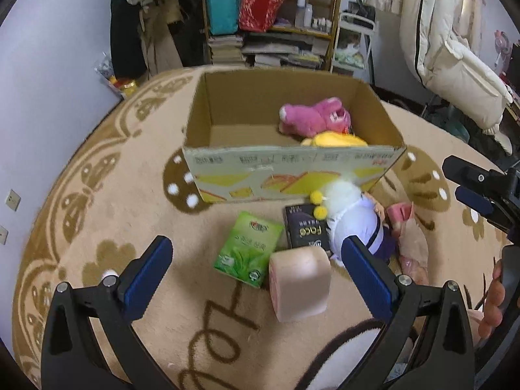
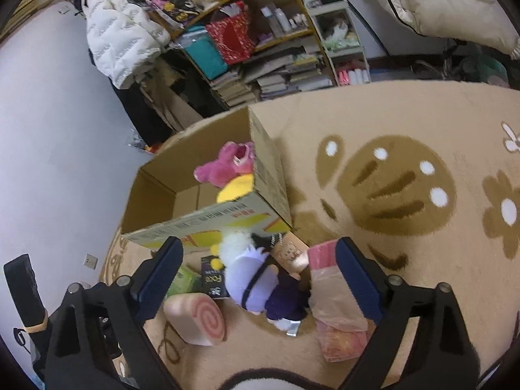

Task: Organize soft objects
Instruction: 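Move both open tools back toward the remaining items beside the box, then grasp the pink plastic-wrapped bundle with the right tool while the left tool grasps the pink swirl roll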

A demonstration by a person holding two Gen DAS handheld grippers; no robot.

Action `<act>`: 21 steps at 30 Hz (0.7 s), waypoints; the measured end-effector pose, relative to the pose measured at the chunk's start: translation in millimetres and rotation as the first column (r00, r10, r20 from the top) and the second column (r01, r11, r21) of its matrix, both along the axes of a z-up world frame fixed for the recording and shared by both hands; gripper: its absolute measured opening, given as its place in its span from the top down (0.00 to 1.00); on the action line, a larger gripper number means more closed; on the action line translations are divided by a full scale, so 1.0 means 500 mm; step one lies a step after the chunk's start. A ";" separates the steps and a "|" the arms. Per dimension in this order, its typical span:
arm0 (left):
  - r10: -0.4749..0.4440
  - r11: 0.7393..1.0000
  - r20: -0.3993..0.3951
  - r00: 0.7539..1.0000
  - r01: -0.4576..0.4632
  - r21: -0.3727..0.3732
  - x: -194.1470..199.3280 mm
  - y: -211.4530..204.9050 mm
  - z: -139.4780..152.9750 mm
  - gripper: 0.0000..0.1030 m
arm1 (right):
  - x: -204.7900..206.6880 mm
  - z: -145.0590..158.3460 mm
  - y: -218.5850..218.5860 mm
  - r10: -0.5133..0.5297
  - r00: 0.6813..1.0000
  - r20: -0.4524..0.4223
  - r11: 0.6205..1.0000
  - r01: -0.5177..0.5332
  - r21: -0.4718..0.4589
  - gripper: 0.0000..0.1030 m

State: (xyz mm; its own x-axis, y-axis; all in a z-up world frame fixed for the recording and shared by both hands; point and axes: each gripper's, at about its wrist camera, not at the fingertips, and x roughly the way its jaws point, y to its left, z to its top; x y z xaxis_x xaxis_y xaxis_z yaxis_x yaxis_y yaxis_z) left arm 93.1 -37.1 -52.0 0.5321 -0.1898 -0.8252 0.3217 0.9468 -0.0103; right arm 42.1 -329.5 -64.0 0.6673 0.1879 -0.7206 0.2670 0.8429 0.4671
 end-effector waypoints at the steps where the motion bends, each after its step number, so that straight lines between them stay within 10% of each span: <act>1: 0.000 1.000 -0.014 1.000 0.000 0.000 0.002 -0.002 -0.008 0.00 | 0.000 -0.005 -0.002 -0.001 1.000 -0.012 1.000 0.001 0.003 0.05; 13: -0.012 1.000 -0.157 0.987 0.012 -0.004 0.024 -0.025 -0.080 0.03 | 0.012 -0.092 -0.040 -0.038 0.982 -0.182 0.997 0.049 0.057 0.05; 21: -0.066 0.997 -0.211 0.975 0.071 0.016 0.013 -0.058 -0.114 0.12 | 0.022 -0.128 -0.054 -0.063 0.970 -0.236 0.993 0.084 0.081 0.25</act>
